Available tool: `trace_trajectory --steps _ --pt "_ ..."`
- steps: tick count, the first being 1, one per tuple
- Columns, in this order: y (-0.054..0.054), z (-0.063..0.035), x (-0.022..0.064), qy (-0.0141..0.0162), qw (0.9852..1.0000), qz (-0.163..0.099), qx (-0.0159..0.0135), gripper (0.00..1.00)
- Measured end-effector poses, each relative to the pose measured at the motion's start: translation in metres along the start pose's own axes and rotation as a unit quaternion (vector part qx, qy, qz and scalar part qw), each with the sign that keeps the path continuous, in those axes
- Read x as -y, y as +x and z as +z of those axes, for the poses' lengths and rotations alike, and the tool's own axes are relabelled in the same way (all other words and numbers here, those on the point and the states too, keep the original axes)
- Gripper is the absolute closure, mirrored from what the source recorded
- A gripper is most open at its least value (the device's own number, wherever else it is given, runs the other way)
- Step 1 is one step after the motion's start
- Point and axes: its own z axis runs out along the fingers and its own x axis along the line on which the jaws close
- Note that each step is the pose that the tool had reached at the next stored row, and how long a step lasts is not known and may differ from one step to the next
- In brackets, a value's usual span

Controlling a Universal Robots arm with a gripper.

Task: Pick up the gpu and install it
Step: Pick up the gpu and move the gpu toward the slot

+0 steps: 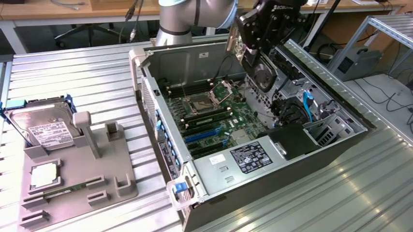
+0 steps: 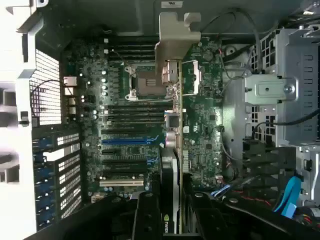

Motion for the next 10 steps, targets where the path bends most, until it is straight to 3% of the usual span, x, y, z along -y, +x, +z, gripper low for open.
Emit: trace_trajectory --steps 4,10 --pt "-0.033 0.0007 -0.001 0.0 1.0 0.0 0.0 0.73" --pt "-0.062 0.0014 -0.0017 0.0 1.0 0.0 0.0 0.73"
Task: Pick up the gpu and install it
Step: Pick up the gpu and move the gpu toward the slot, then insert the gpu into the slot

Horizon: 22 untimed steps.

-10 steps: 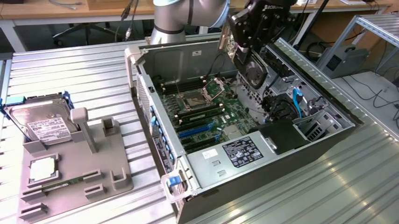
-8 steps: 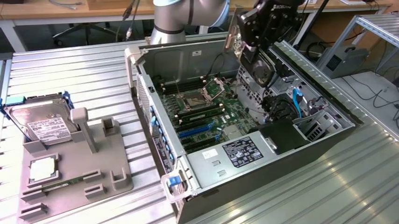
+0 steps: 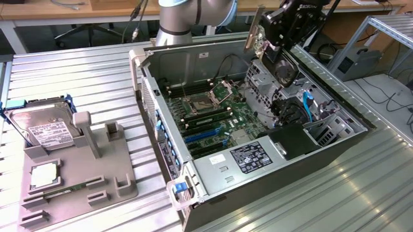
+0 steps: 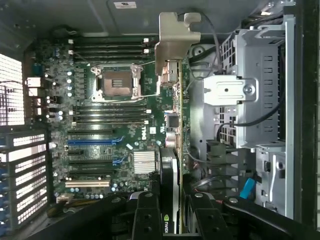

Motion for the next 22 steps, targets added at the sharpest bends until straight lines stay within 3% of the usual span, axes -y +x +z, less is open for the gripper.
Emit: trace_trajectory --steps 2,4,9,16,22 --pt "-0.013 0.0003 -0.0004 0.0 1.0 0.0 0.0 0.73" --pt "-0.018 0.0004 -0.0006 0.0 1.0 0.0 0.0 0.73" --pt "-0.018 0.002 -0.0005 0.0 1.0 0.0 0.0 0.73" --pt "-0.018 0.0169 0.0 0.0001 1.0 0.0 0.0 0.73" --pt "-0.018 0.017 0.0 0.0 1.0 0.0 0.0 0.73"
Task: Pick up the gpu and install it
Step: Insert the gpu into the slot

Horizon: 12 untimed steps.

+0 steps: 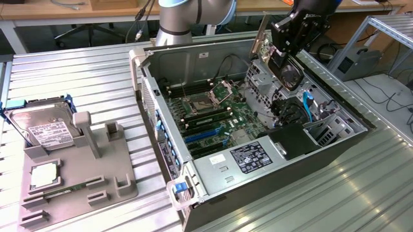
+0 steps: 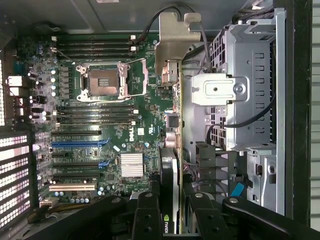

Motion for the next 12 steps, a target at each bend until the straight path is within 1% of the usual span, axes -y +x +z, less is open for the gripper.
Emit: trace_trajectory --steps 9,11,12 --pt "0.0 0.0 0.0 0.0 1.0 -0.001 0.0 0.73" --pt "0.0 0.0001 0.0 -0.0003 0.9999 -0.013 -0.0004 0.73" --pt "0.0 0.0001 0.0 -0.0006 0.9997 -0.023 -0.0008 0.73"
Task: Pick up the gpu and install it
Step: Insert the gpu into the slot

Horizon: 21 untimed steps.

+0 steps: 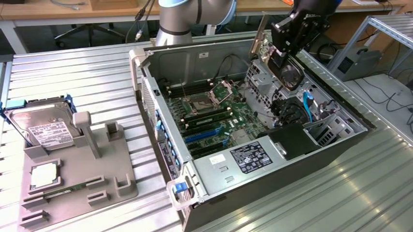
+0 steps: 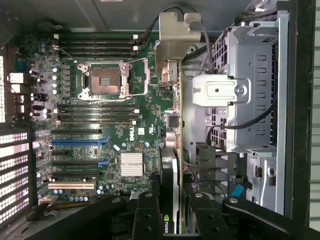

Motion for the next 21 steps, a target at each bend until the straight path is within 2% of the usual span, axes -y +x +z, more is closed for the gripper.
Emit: trace_trajectory --steps 3,6,7,9,10,11,15,17,18,19,21 --pt "0.0 0.0002 0.0 -0.0007 0.9984 -0.056 -0.002 0.73" --pt "0.0 0.0005 0.0 -0.0012 0.9964 -0.085 -0.0031 0.73" --pt "0.0 0.0006 0.0 -0.0013 0.9955 -0.095 -0.0034 0.73" --pt "0.0 0.0009 0.0 -0.0018 0.9923 -0.124 -0.0044 0.73" --pt "0.0 0.0011 0.0 -0.002 0.9904 -0.138 -0.0049 0.73" --pt "0.0 0.0013 0.0 -0.0023 0.9878 -0.156 -0.0056 0.73" --pt "0.0 0.0018 0.0 -0.0029 0.9808 -0.195 -0.0069 0.73" --pt "0.0001 0.002 0.0 -0.0032 0.9764 -0.216 -0.0077 0.73" --pt "0.0 0.0021 0.0 -0.0035 0.9735 -0.229 -0.0081 0.73" --pt "0.0001 0.0023 0.0 -0.0037 0.9698 -0.244 -0.0087 0.73" --pt "0.0001 0.0026 0.0 -0.0041 0.9645 -0.264 -0.0094 0.73"
